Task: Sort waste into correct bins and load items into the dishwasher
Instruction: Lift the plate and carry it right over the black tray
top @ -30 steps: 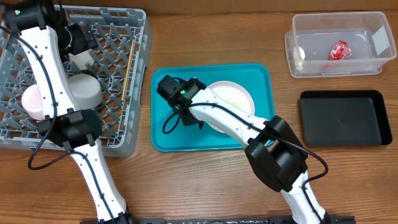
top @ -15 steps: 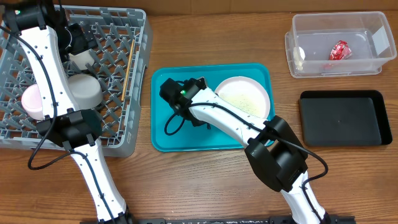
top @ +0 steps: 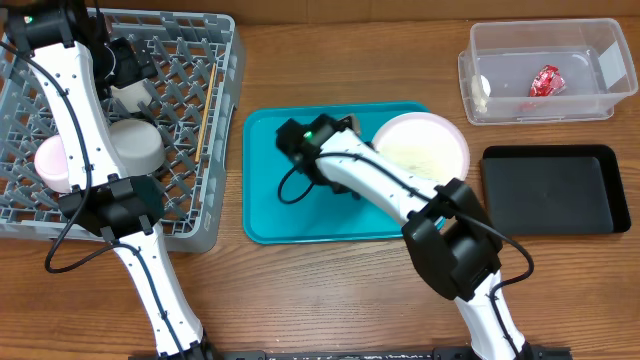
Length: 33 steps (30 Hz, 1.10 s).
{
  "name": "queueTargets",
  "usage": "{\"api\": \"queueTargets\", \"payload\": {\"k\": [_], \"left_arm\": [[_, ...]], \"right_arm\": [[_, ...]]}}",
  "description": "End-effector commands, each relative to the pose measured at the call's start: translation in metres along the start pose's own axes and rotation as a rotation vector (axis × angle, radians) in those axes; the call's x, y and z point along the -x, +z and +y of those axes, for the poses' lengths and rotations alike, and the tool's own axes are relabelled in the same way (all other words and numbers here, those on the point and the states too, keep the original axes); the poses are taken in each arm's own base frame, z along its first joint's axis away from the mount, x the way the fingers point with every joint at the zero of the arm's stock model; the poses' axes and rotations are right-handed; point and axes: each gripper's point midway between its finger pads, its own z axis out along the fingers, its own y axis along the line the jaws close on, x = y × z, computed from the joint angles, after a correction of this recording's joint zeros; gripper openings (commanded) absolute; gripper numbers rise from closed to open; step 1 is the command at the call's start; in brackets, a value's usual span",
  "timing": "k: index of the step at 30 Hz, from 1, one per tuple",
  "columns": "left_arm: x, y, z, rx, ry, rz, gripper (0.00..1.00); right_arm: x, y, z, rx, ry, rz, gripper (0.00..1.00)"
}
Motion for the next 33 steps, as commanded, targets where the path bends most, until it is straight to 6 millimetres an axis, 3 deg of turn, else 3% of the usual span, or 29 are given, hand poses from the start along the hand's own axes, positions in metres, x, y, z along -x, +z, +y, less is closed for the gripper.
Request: {"api": "queueTargets", "payload": {"k": [1, 11, 16, 28, 33], "left_arm": [[0.003, -0.021, -0.004, 0.001, 0.001, -0.047, 1.0], [0.003, -0.021, -0.004, 0.001, 0.001, -0.047, 1.0], [0.003, -0.021, -0.004, 0.001, 0.001, -0.047, 1.0], [0.003, -0.021, -0.004, 0.001, 0.001, -0.047, 1.0], [0.003, -0.021, -0.004, 0.001, 0.001, -0.047, 1.0]], "right_arm": [[0.018, -0.003, -0.042, -0.079, 0.146, -0.053, 0.04], [0.027, -0.014, -0.151, -0.009, 0.494, -0.05, 0.04], [0.024, -0.005, -0.204, 0.067, 0.651, -0.019, 0.04], [0.009, 0.051, -0.269, 0.18, 0.887, 0.106, 0.04], [0.015, 0.064, -0.28, 0.277, 0.908, 0.095, 0.04]]}}
